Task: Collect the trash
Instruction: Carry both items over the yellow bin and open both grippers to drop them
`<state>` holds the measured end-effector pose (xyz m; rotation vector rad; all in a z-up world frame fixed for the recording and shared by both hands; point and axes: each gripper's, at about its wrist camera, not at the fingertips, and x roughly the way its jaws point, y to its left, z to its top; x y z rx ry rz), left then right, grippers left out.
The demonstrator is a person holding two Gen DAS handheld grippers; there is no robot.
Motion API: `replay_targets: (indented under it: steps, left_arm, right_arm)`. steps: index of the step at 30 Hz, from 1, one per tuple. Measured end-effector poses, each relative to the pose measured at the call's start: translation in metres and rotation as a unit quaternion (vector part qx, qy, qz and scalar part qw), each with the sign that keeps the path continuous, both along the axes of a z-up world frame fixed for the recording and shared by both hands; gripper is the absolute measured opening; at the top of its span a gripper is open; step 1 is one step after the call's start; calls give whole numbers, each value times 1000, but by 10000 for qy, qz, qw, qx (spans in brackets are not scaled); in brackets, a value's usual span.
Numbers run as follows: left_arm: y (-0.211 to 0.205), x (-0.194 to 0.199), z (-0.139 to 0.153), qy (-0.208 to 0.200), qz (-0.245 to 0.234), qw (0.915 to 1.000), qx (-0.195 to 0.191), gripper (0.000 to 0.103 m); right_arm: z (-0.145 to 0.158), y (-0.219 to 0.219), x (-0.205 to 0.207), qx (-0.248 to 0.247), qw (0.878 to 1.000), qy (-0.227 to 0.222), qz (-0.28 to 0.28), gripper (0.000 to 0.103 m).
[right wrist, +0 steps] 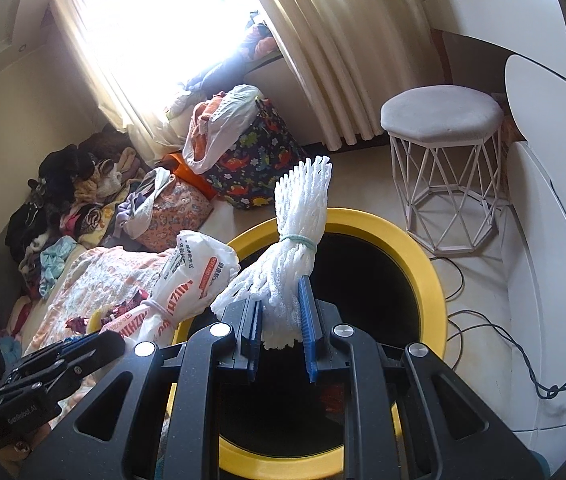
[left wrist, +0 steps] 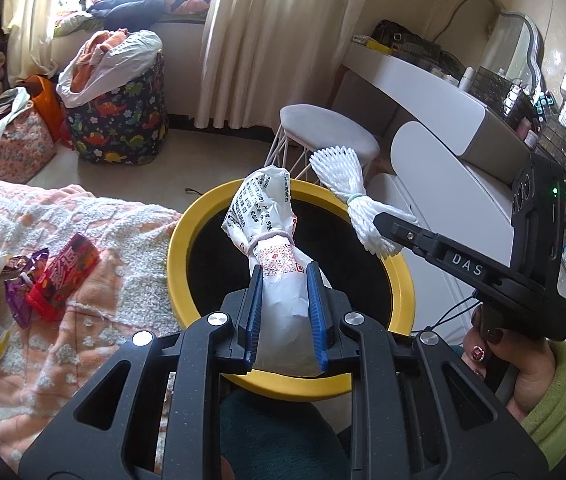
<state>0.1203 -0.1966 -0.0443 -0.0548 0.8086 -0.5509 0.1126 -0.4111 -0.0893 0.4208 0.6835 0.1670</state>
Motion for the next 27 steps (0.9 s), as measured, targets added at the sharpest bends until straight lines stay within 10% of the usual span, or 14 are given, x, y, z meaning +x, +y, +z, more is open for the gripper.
replay_targets:
  steps: [16,27]
  left_arm:
    - [-17,13,-23,152,-93,9996,216,16]
    - [4,9,-15,-118,509,9984,230,92]
  right_arm:
    - [-13,-7,6,31,9995,288,-93,19]
    - [-12,-4,3,-81,9995,234,-217,47]
